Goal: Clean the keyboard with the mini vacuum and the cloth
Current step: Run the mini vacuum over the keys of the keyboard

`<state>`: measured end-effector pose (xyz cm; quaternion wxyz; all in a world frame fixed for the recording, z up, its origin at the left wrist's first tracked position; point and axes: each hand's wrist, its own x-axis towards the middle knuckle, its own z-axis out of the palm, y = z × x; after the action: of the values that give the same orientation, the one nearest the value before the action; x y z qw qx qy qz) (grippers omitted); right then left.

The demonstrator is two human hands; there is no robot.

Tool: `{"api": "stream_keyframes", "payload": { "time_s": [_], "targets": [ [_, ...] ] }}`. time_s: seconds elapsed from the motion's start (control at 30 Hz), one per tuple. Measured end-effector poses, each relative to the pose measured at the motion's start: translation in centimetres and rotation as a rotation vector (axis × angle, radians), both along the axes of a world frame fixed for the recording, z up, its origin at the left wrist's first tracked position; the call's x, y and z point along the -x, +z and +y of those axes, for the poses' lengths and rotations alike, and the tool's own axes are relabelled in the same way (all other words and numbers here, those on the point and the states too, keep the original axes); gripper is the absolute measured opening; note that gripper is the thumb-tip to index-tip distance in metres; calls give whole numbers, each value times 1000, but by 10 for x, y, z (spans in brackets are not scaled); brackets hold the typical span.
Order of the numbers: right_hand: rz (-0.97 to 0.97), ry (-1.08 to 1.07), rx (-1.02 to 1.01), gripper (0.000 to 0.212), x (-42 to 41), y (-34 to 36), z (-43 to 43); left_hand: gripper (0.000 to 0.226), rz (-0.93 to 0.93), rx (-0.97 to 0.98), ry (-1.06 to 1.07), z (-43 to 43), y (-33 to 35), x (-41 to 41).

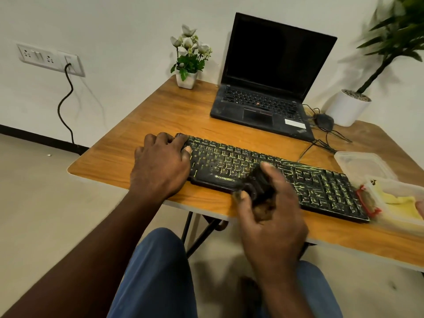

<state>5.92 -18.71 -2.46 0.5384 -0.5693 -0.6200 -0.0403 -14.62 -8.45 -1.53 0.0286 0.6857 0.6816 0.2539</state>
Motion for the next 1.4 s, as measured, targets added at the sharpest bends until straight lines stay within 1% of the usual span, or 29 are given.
{"api": "stream_keyframes", "payload": {
  "time_s": [0.07,0.13,0.17,0.23,0.3,0.37,0.43,0.53,0.6,0.7,0.77,0.83,0.93,1.0,1.17,1.23,1.4],
  "targets": [
    [53,-146,24,72,-36,3,-8,48,30,-11,10,-2,0,-2],
    [97,-235,34,71,-58,4,-13,47,51,-53,38,-5,1,-5],
    [103,-242,32,70,-62,3,-15,46,48,-81,48,-7,3,-10],
    [106,-185,17,71,-56,4,-13,47,37,-135,9,-15,6,-25],
    [89,-91,7,71,-45,5,-9,50,75,-181,-112,-24,9,-45],
    [40,-45,-4,71,-42,4,-5,52,132,-187,-252,-29,9,-62],
    [23,-77,-4,71,-50,3,-6,51,165,-166,-340,-31,9,-71],
    [86,-225,5,69,-59,3,-10,50,177,-178,-390,-33,7,-77],
    [91,-225,-6,68,-52,3,-10,53,219,-192,-414,-35,5,-80],
    [73,-101,12,68,-34,3,-3,59,229,-156,-400,-35,5,-79],
    [59,-75,29,69,-35,0,0,61,222,-142,-387,-33,5,-78],
    [68,-128,48,70,-47,-1,-2,62,229,-141,-389,-33,4,-78],
    [123,-263,24,68,-66,2,-9,63,236,-133,-388,-32,3,-79],
    [144,-273,8,68,-65,5,-8,62,237,-143,-389,-32,3,-80],
    [76,-76,12,68,-35,8,4,62,247,-156,-386,-33,4,-80],
    [53,-115,29,68,-49,7,3,63,239,-146,-382,-33,4,-81],
    [136,-383,25,66,-111,9,-14,62,225,-151,-368,-34,3,-85]
  ]
}}
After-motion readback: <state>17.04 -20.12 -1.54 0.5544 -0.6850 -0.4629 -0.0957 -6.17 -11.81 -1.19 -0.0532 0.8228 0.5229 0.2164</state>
